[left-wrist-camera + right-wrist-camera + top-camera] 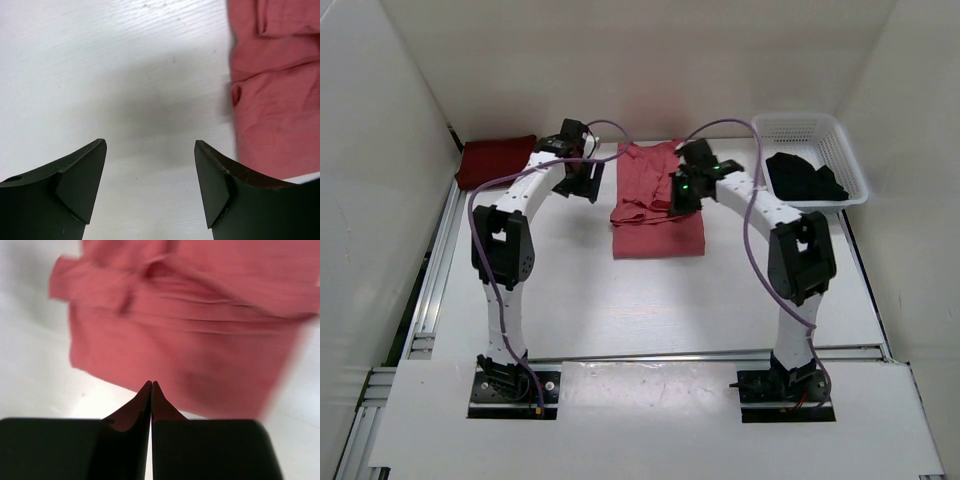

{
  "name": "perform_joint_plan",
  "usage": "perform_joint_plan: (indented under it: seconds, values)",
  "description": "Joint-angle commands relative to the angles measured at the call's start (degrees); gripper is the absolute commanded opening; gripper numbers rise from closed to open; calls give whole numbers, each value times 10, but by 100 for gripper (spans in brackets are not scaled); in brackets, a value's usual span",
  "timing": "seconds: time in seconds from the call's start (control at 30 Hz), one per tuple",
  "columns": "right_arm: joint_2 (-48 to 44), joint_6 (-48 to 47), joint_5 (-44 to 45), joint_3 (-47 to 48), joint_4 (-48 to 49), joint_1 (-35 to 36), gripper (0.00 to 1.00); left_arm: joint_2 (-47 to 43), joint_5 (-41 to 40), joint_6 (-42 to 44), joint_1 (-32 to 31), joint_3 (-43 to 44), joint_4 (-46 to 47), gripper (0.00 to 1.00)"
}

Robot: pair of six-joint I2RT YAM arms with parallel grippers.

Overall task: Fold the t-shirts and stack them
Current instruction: Fold the folded rectangular tshirt in 1/3 of the way

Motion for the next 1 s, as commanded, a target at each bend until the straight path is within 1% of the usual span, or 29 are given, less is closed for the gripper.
perform_joint_plan:
  seconds: [0.0, 0.07, 0.1, 0.13, 0.2, 0.4, 0.6, 0.73, 0.97]
  values:
    - [47, 1, 24, 20, 32, 35, 0, -31, -7, 0, 12, -43, 8, 82]
    - [82, 7, 31, 45, 37, 56, 0, -36, 0, 0, 18, -61, 8, 82]
    - [94, 7, 36, 71, 37, 56, 0, -36, 0, 0, 19, -66, 8, 83]
    - [115, 25, 36, 82, 30, 61, 0, -42, 0, 0, 19, -67, 8, 83]
    - [129, 30, 36, 100, 23, 61, 0, -48, 0, 0, 24, -81, 8, 83]
    - [147, 41, 41, 100, 23, 61, 0, -48, 0, 0, 35, -86, 8, 83]
    - [183, 46, 106, 129, 11, 61, 0, -48, 10, 0, 35, -86, 8, 83]
    - [201, 46, 130, 156, 5, 61, 0, -48, 10, 0, 40, -91, 8, 84]
    - [208, 63, 231, 217, 3, 61, 0, -48, 22, 0, 46, -97, 8, 84]
